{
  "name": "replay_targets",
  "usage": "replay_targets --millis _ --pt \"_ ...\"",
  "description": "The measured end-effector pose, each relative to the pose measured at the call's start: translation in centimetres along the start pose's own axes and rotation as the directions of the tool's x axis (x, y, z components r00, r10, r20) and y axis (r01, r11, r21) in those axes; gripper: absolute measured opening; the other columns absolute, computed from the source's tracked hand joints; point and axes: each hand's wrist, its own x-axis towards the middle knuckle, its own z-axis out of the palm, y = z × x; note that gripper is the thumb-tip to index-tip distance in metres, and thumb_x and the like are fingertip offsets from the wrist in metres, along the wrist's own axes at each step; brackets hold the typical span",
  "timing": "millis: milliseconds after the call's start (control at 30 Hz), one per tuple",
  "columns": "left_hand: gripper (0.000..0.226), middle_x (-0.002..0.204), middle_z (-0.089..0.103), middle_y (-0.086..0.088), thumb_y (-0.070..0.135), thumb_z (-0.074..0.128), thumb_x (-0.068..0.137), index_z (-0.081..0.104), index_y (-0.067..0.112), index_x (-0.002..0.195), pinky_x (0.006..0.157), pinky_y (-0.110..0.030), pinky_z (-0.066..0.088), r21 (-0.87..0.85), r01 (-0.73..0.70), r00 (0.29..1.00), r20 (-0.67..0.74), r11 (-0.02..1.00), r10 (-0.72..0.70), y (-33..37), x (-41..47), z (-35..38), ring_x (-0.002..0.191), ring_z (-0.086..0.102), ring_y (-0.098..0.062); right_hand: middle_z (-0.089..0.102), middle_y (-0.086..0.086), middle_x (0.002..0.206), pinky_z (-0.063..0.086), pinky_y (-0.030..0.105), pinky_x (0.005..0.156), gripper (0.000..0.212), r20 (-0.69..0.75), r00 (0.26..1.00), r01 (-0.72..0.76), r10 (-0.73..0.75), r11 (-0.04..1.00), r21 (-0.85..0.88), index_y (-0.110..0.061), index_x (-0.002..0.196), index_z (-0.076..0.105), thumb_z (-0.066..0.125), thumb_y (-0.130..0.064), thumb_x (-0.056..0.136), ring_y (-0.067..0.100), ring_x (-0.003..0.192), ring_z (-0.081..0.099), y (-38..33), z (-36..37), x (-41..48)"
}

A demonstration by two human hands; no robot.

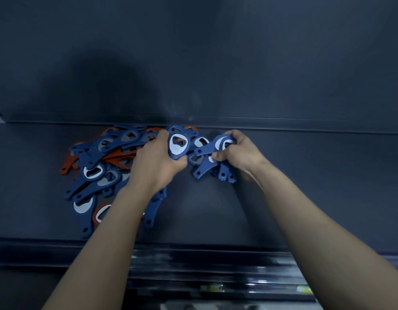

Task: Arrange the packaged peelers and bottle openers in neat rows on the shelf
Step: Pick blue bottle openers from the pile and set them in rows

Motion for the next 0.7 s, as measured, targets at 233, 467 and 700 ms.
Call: replay_targets --millis 233,467,700 --pt "0.028 0.072 0.058 0.011 0.038 0.067 0.071 0.046 0.025 0.082 0.053 -0.025 0.036 -0.109 0.018 0.999 0.050 0.994 -0.012 4.6 -0.4 3.1 0.067 0.054 -0.008 0.067 0.003 0.073 0.056 0.038 0.078 0.041 0.020 1.000 -0.001 0.001 1.000 0.006 -0.017 0.096 0.057 0.060 0.015 0.070 0.016 0.066 0.068 0.3 -6.1 -0.3" --pt "0.044 0.081 0.058 0.011 0.032 0.064 0.076 0.031 0.032 0.104 0.062 -0.033 0.045 -0.161 0.011 0.988 0.156 0.987 0.015 13.7 -0.8 10.5 0.075 0.058 -0.014 0.064 0.003 0.079 0.057 0.036 0.064 0.045 0.014 1.000 0.010 -0.009 0.994 -0.112 -0.020 0.096 0.059 0.059 0.015 0.067 0.022 0.069 0.063 1.6 -16.7 -1.4" --pt "0.040 0.086 0.056 0.005 0.024 0.065 0.076 0.031 0.030 0.098 0.062 -0.037 0.052 -0.171 -0.003 0.961 0.273 0.985 0.050 24.4 -1.1 18.7 0.069 0.059 -0.019 0.063 0.002 0.083 0.054 0.030 0.063 0.053 -0.002 0.999 -0.032 0.032 0.968 -0.249 -0.027 0.098 0.061 0.061 0.012 0.062 0.020 0.068 0.061 3.9 -30.2 -2.0"
